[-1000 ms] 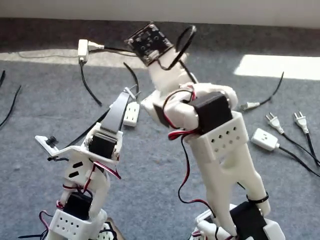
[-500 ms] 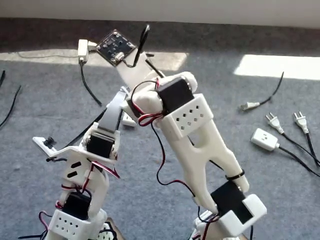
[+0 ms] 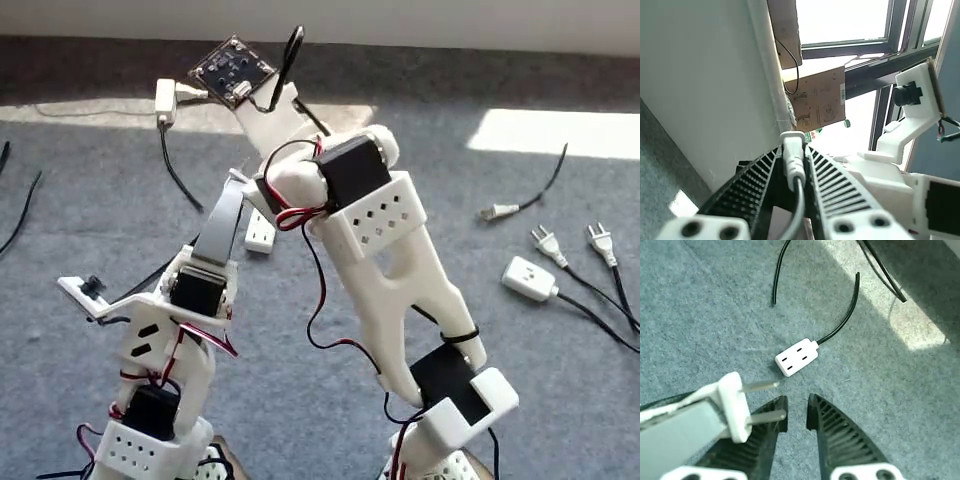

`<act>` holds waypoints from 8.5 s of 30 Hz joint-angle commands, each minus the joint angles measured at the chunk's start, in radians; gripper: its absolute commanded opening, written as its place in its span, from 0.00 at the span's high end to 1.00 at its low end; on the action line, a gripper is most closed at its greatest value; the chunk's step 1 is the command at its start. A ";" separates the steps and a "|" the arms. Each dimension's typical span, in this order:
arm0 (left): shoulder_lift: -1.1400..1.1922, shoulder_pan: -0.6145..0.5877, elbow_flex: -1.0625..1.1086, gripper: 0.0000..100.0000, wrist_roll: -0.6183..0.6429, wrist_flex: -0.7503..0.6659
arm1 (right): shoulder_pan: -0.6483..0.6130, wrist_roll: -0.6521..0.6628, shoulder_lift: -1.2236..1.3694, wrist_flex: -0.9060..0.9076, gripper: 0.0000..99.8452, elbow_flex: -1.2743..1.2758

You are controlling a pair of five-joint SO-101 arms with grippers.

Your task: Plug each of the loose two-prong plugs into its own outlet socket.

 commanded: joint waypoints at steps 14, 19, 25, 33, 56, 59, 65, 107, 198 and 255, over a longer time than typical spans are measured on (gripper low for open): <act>-0.007 0.036 0.012 0.99 -0.005 0.011 | 0.044 0.141 -0.015 0.079 0.93 -0.090; -0.007 0.041 0.012 0.99 -0.005 0.015 | 0.044 0.141 -0.013 0.053 0.93 -0.090; -0.007 0.036 0.012 0.99 -0.005 0.012 | 0.085 0.143 -0.012 0.059 0.93 -0.088; -0.007 0.036 0.007 0.99 -0.005 0.011 | 0.117 0.204 -0.012 0.104 0.93 -0.088; -0.007 0.045 0.012 0.99 -0.005 0.017 | 0.030 0.109 -0.007 -0.030 0.93 -0.087; -0.007 0.062 0.012 0.99 -0.008 0.017 | 0.028 0.101 -0.007 -0.042 0.93 -0.087; -0.007 0.097 0.010 0.99 -0.009 0.043 | 0.027 0.101 -0.007 -0.044 0.93 -0.088; 0.636 -0.140 -0.657 0.99 -0.448 0.413 | 0.397 0.058 -0.292 0.142 0.93 0.605; 2.092 -0.151 -1.727 0.99 -2.889 1.349 | 0.317 -0.244 -0.317 -0.935 0.93 1.593; 2.474 -0.150 -2.522 0.79 -2.717 1.743 | 0.317 -0.244 -0.317 -0.955 0.93 1.593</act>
